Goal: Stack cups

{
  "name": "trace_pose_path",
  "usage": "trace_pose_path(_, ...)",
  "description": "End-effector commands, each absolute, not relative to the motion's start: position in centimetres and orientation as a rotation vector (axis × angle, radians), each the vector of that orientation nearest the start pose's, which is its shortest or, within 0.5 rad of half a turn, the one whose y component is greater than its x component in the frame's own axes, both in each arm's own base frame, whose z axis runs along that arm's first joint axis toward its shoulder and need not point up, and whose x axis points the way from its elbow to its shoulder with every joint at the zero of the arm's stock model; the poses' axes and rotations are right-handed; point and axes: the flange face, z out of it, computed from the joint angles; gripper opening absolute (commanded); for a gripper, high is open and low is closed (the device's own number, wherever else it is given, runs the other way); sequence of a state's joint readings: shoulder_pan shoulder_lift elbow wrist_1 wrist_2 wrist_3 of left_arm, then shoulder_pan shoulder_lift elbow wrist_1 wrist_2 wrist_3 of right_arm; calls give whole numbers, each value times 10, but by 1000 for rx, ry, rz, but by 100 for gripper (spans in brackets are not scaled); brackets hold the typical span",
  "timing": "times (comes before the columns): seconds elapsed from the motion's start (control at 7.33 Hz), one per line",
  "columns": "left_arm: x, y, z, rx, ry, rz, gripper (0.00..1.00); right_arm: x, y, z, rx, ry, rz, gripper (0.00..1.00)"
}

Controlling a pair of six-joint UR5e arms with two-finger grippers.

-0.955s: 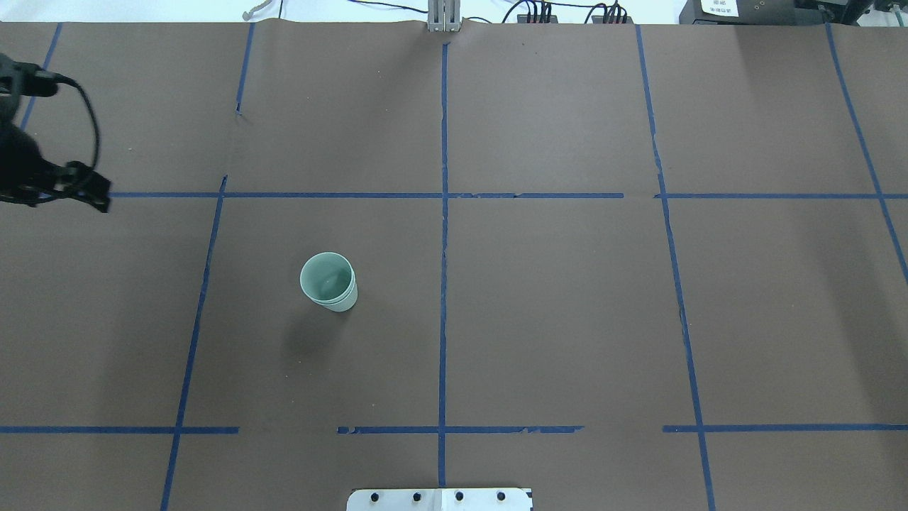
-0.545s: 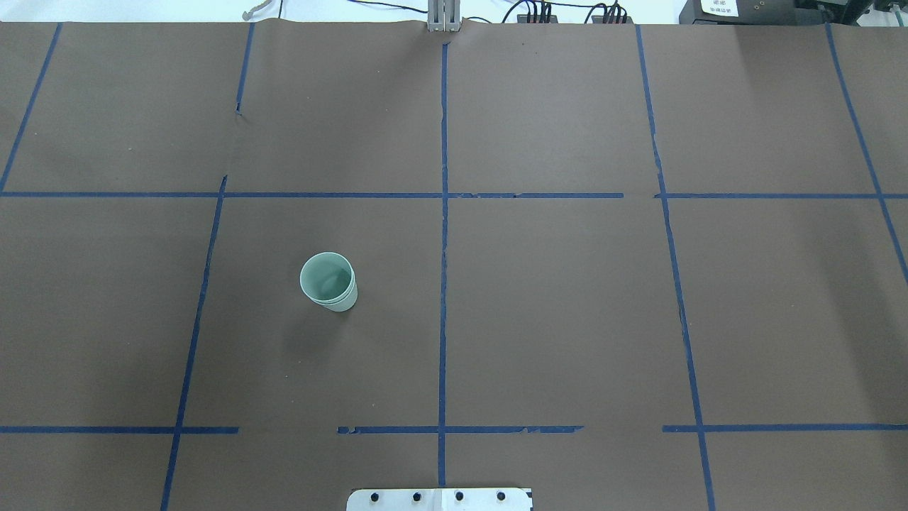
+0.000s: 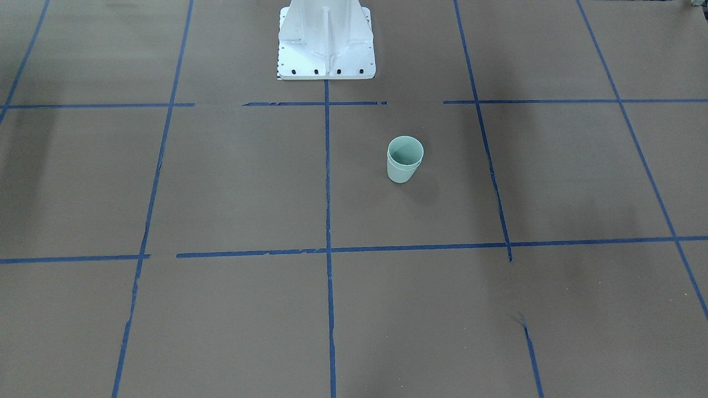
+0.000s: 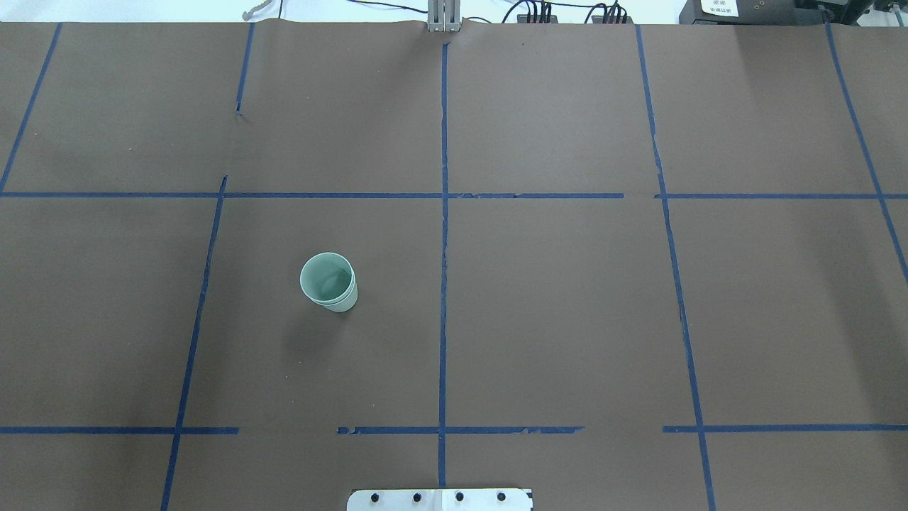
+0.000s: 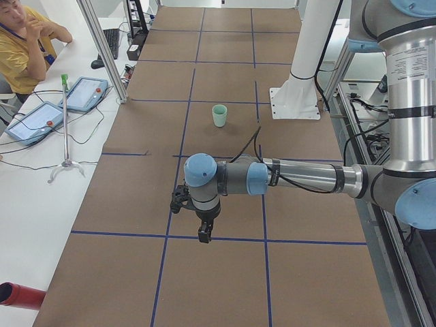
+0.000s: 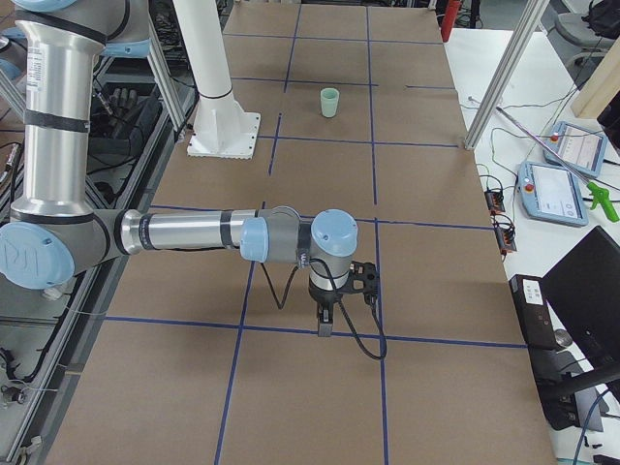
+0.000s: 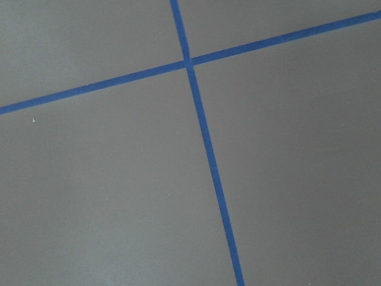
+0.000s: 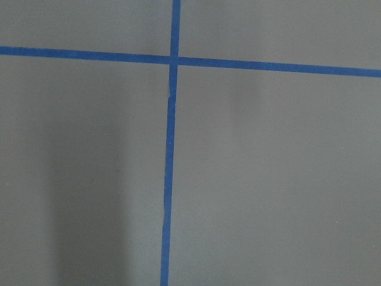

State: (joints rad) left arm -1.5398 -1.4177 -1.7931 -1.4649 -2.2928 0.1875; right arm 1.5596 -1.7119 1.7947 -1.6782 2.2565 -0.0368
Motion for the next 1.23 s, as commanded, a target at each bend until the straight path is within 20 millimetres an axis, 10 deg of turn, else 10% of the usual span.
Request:
trace_pose_path(0.0,-56,-427,630,30,716,199,100,65,-430,630,-15,-686,-39,100)
trace_pose_path(1.09,-56,-423,631,28,721,198,100,66,-430,630,-15,-686,-37,100)
